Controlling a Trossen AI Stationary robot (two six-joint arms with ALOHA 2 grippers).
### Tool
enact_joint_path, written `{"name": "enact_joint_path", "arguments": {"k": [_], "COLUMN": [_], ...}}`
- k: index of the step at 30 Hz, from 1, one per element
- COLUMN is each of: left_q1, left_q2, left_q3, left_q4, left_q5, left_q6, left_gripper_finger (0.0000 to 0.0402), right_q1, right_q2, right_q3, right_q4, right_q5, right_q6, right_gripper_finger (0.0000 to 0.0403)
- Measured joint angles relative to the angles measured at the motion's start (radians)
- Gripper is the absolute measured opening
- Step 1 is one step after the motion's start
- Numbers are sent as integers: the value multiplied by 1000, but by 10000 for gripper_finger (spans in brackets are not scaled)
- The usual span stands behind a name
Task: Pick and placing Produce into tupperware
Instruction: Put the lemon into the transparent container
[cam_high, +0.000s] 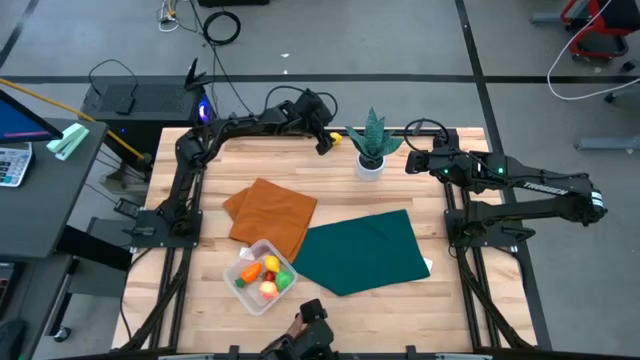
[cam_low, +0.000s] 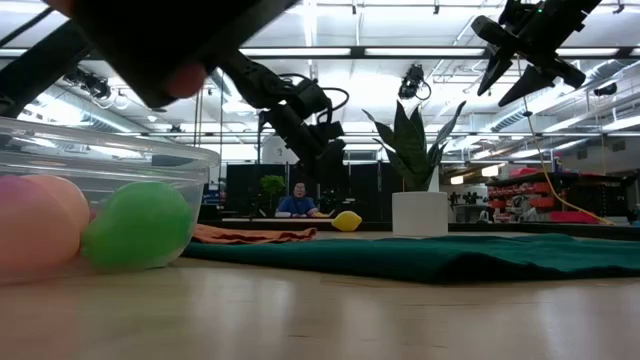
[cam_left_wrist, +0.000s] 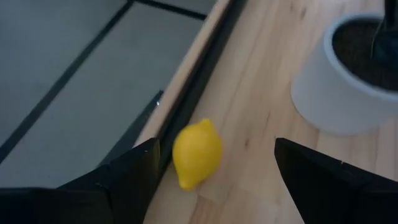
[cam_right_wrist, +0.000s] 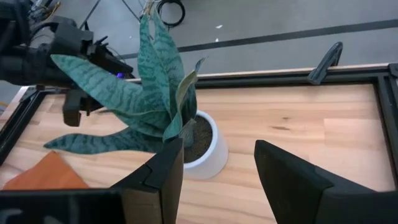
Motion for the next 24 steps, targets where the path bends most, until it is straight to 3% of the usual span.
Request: {"name": "enact_joint_path", "arguments": {"k": [5,20,24], "left_q1": [-6,1,2], "left_q2": [40,215,226], "left_q3": [83,378,417], "left_q4": [-94,-396,-409], "left_q5": [-11,-1,1], "left_q6": [81,129,129], "left_gripper_finger": [336,339,339], "right_q1": [0,0,0], "right_q2": [0,0,0], "right_q3": [0,0,0], "right_q4": [0,9,12], "right_q5": [-12,-20,-24], "right_q6": [-3,-4,-5], "right_gripper_finger": [157,128,125]}}
